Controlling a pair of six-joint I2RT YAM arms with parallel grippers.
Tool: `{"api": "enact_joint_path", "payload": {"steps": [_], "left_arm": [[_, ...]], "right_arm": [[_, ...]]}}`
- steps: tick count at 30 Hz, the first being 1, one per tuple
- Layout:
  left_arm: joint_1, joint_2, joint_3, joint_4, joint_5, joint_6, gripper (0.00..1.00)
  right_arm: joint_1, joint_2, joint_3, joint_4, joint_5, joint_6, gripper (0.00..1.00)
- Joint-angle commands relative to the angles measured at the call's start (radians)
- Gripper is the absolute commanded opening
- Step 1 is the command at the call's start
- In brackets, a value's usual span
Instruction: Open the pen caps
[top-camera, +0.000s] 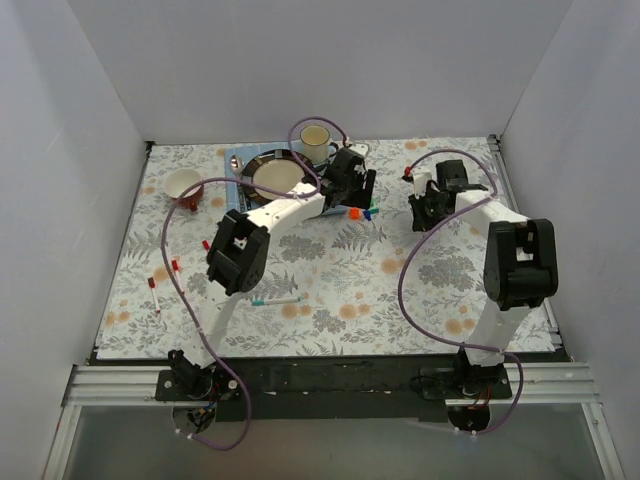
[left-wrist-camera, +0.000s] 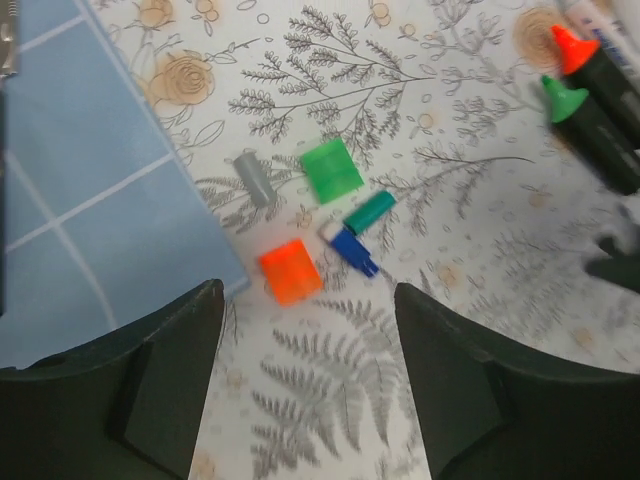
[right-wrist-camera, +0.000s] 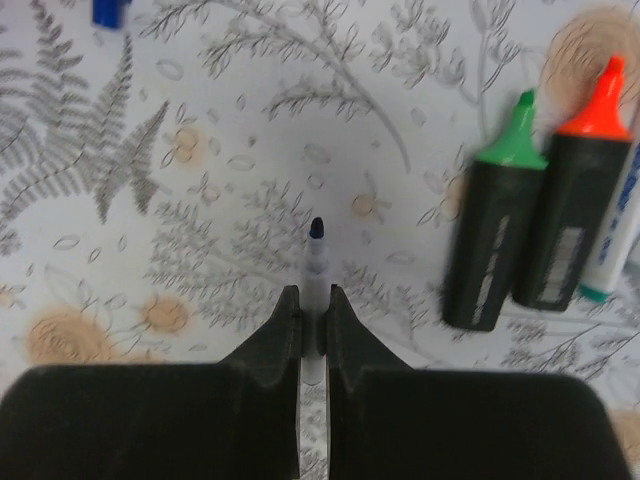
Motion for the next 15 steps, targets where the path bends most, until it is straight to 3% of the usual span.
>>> {"api": "enact_joint_path", "payload": {"steps": [1,2,4,10,11,15], "left_arm": [[0.000,-0.409,-0.178,0.152,-0.015,0.055,0.76],[0.001,-0.466,-0.295,0.174,-0.015,0.064,0.88],[0.010,-0.638,-0.409,0.223,-0.030,0.064,0.98],[0.058,-1.059,-0.793,0.266,0.048,0.018,0.98],[0.059,-1.106,-0.848,0.266,0.052,0.016,0.98],[0.070,-1.323,-1.098,0.235,0.046,-0.031,0.98]], "right_arm": [[0.016,0.123,0.182,-0.062,0.156,-0.065,0.09],[0.016,0.140,0.199,-0.069,0.172,-0.071,0.13],[0.018,0.168,0.233,-0.091,0.206,-0.083,0.18],[0.018,0.191,0.286,-0.096,0.301,-0.099,0.36],[0.018,0.182,0.280,-0.095,0.304,-0.100,0.43],[0.018,0.107,0.254,-0.102,0.237,-0.099,0.46]]}}
